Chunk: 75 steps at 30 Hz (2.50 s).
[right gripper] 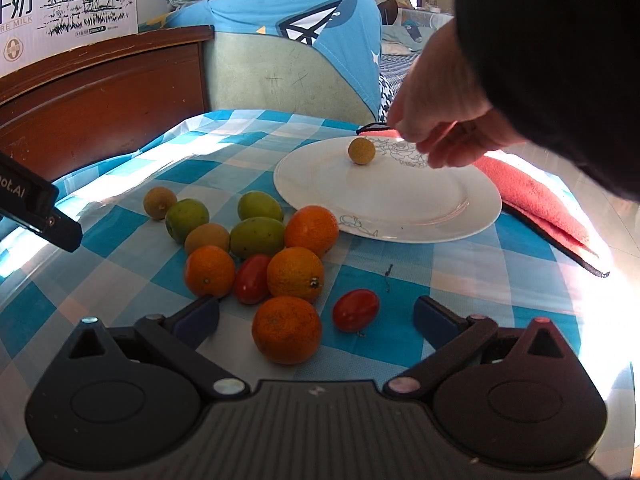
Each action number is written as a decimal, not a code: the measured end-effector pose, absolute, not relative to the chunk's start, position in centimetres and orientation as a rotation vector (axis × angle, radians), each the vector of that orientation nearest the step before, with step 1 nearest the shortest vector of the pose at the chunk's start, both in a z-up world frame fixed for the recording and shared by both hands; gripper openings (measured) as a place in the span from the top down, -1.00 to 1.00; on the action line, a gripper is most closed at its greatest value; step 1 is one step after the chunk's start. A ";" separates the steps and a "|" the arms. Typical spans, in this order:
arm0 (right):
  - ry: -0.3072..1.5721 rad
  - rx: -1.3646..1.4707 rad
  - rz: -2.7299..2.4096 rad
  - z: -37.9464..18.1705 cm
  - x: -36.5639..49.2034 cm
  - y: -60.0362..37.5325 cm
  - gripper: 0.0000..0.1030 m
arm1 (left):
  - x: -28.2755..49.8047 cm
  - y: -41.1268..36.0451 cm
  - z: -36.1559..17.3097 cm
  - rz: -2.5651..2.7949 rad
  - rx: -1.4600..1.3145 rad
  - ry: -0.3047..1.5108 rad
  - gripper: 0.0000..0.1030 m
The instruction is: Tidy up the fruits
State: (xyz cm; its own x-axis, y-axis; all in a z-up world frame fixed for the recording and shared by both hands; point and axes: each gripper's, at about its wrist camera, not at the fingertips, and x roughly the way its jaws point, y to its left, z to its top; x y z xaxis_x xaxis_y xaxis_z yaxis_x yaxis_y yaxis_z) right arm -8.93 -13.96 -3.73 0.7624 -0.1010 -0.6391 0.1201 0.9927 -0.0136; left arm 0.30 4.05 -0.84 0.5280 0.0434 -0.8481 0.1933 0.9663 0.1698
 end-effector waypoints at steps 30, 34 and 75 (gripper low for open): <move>0.693 0.028 -0.121 -3.7 -9.0 -13.9 -0.99 | 0.7 3.6 -1.4 -0.104 0.229 1.059 -1.00; 0.693 0.028 -0.121 -3.7 -9.0 -13.9 -0.99 | 0.6 3.6 -1.2 -0.109 0.223 1.049 -1.00; 0.940 -0.002 -0.118 2.3 -10.1 -13.5 -0.98 | -1.1 1.7 -0.4 -0.138 0.310 0.958 -1.00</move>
State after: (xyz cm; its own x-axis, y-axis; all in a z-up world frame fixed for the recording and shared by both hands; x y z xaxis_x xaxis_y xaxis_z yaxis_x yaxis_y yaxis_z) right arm -10.07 -13.46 2.26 0.5841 -0.1021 -0.8053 0.1005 0.9935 -0.0531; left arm -1.08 1.68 -0.42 0.5707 0.0205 -0.8209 0.2519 0.9471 0.1988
